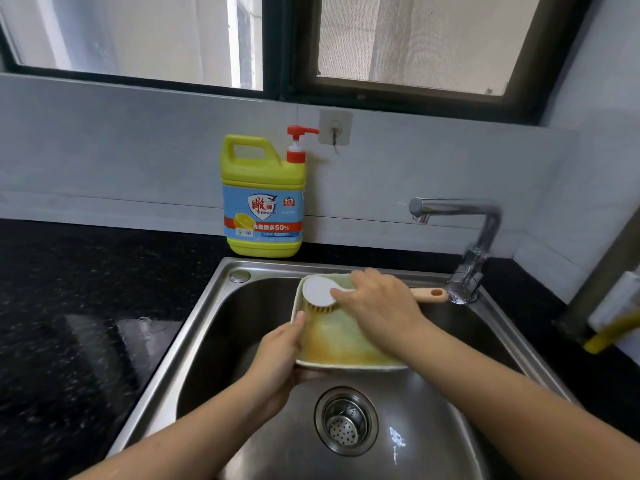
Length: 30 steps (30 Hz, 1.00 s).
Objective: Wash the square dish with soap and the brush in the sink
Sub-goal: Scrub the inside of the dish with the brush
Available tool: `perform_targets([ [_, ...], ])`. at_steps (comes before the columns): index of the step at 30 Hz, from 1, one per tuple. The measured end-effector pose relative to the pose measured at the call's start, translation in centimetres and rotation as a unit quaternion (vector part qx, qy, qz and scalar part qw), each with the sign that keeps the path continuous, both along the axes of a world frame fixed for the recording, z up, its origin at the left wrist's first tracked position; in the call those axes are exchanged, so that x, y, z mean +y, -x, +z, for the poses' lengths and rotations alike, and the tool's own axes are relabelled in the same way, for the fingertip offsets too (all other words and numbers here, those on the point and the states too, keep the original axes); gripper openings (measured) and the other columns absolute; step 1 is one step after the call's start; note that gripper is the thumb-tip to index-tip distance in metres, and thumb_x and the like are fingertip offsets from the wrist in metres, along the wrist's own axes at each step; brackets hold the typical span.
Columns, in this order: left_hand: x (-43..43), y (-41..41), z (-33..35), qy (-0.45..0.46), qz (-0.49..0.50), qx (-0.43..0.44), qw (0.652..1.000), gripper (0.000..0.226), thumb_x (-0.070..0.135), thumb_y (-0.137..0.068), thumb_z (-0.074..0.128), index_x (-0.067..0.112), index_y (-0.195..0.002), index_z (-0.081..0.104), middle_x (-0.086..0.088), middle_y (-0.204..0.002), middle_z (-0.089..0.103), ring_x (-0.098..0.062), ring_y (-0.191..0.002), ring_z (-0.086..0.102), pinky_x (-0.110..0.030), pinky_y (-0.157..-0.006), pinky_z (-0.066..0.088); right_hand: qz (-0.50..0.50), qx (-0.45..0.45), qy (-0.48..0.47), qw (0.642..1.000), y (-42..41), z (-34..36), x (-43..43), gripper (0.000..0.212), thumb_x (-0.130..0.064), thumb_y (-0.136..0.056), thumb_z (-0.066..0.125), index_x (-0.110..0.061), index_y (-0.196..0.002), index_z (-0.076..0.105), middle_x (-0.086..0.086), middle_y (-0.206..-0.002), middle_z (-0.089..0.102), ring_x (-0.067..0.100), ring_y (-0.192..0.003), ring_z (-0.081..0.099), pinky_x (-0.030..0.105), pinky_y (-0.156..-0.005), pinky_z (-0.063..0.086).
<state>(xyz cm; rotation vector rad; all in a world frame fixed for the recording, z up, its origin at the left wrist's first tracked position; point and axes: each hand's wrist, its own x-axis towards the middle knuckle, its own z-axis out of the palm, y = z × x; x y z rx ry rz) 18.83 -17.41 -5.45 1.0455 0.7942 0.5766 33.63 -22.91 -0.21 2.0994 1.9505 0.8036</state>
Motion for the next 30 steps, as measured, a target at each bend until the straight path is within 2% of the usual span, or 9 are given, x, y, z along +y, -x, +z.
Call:
perform_targets([
  [2,0.1,0.0,0.0,0.014,-0.001,0.003,1.000,0.033,0.034,-0.098,0.044,0.009,-0.104,0.065,-0.010,-0.091,0.074,-0.024,-0.081,0.071,-0.042,-0.070,0.059,-0.003,-0.033,-0.020,0.999,-0.6,-0.4,0.8,0.021,-0.013,-0.055,0.076,-0.023,-0.072,0.069,0.001,-0.060,0.049,0.020,-0.051,0.047,0.028,-0.048,0.017],
  [7,0.2,0.1,-0.1,0.029,0.008,0.012,0.999,0.032,0.034,-0.098,0.044,0.009,-0.103,0.063,-0.014,-0.099,0.071,-0.028,-0.086,0.070,-0.043,-0.071,0.060,0.011,-0.096,-0.024,0.995,-2.8,-0.2,0.3,0.019,-0.010,-0.057,0.062,-0.021,-0.071,0.067,0.000,-0.064,0.053,0.021,-0.053,0.046,0.029,-0.050,0.019],
  [12,0.3,0.2,0.0,0.025,0.032,0.010,0.999,0.028,0.033,-0.098,0.045,0.012,-0.102,0.062,-0.011,-0.094,0.071,-0.025,-0.082,0.070,-0.040,-0.067,0.061,-0.039,-0.108,0.014,0.993,-5.3,0.4,-1.7,0.015,-0.016,-0.060,0.078,-0.022,-0.069,0.068,-0.001,-0.065,0.053,0.017,-0.055,0.042,0.029,-0.050,0.018],
  [15,0.3,0.1,0.1,0.007,0.041,0.014,0.999,0.027,0.032,-0.097,0.046,0.011,-0.104,0.062,-0.011,-0.093,0.071,-0.024,-0.080,0.069,-0.040,-0.067,0.060,-0.055,-0.095,-0.006,0.994,-5.2,0.2,-2.0,0.016,-0.015,-0.056,0.079,-0.020,-0.064,0.066,0.001,-0.062,0.052,0.020,-0.054,0.045,0.029,-0.049,0.018],
  [17,0.0,0.1,0.3,0.011,0.035,0.009,0.999,0.028,0.032,-0.098,0.046,0.010,-0.103,0.063,-0.010,-0.090,0.071,-0.023,-0.078,0.069,-0.039,-0.065,0.060,-0.022,-0.104,-0.049,0.993,-4.1,-0.3,-1.4,0.012,-0.011,-0.055,0.073,-0.018,-0.059,0.063,0.001,-0.059,0.052,0.021,-0.052,0.046,0.029,-0.048,0.018],
  [19,-0.1,0.0,0.3,0.006,0.028,0.011,1.000,0.029,0.031,-0.098,0.047,0.009,-0.104,0.064,-0.010,-0.091,0.071,-0.024,-0.081,0.069,-0.040,-0.067,0.060,0.023,-0.105,-0.094,0.990,-2.7,-1.1,-0.3,0.009,-0.011,-0.064,0.058,-0.018,-0.062,0.063,0.001,-0.060,0.052,0.021,-0.053,0.047,0.029,-0.049,0.018],
  [21,-0.1,0.1,0.1,0.008,0.019,0.015,1.000,0.030,0.031,-0.097,0.047,0.007,-0.106,0.064,-0.013,-0.097,0.070,-0.027,-0.086,0.069,-0.041,-0.068,0.060,0.056,-0.099,-0.121,0.986,-1.5,-1.8,0.8,0.027,-0.010,-0.071,0.040,-0.019,-0.067,0.065,0.001,-0.062,0.054,0.021,-0.055,0.048,0.029,-0.051,0.018],
  [23,0.1,0.2,0.0,0.013,0.015,0.019,1.000,0.031,0.031,-0.097,0.048,0.006,-0.108,0.064,-0.017,-0.103,0.070,-0.030,-0.092,0.069,-0.042,-0.068,0.060,0.069,-0.095,-0.132,0.984,-1.3,-2.0,1.3,0.034,-0.009,-0.072,0.034,-0.019,-0.069,0.066,0.000,-0.063,0.054,0.020,-0.056,0.049,0.029,-0.051,0.019],
  [30,0.3,0.0,-0.2,0.012,0.024,0.027,0.999,0.032,0.033,-0.097,0.047,0.006,-0.106,0.063,-0.014,-0.095,0.071,-0.026,-0.081,0.070,-0.038,-0.062,0.060,0.030,-0.093,-0.083,0.992,-5.6,-1.9,-1.3,0.020,-0.004,-0.058,0.065,-0.018,-0.073,0.067,0.002,-0.063,0.052,0.023,-0.054,0.046,0.029,-0.048,0.021],
])
